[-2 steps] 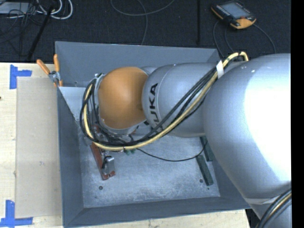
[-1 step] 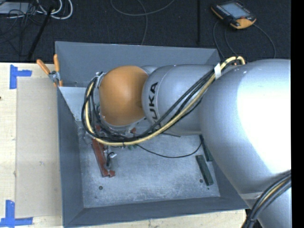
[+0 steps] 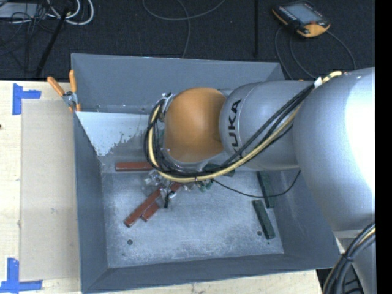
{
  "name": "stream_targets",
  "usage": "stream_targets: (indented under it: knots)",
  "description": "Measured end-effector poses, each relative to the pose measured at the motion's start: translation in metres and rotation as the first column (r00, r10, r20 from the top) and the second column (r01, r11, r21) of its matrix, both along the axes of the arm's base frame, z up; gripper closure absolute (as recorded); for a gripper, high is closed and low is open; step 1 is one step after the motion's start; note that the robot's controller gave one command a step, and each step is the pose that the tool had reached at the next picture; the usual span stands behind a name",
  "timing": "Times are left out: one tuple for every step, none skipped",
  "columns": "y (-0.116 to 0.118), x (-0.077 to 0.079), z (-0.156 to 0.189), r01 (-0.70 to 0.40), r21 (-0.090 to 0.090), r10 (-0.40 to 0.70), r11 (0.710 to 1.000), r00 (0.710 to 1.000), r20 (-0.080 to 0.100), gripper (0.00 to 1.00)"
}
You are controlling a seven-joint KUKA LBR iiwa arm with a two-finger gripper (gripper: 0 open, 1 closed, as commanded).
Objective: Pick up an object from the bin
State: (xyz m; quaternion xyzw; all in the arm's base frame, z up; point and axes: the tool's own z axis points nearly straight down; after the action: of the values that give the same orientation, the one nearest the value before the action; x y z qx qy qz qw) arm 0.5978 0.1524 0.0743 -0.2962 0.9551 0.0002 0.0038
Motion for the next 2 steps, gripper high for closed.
stream_targets:
  knots:
    - [0.0002,-0.0017,-0.0029,0.001,0.000,-0.001,1.000,1.000,-0.003,0.00]
    - [0.0006,-0.0010,-0.0007,0.002,0.000,-0.002,1.000,1.000,-0.003,1.00]
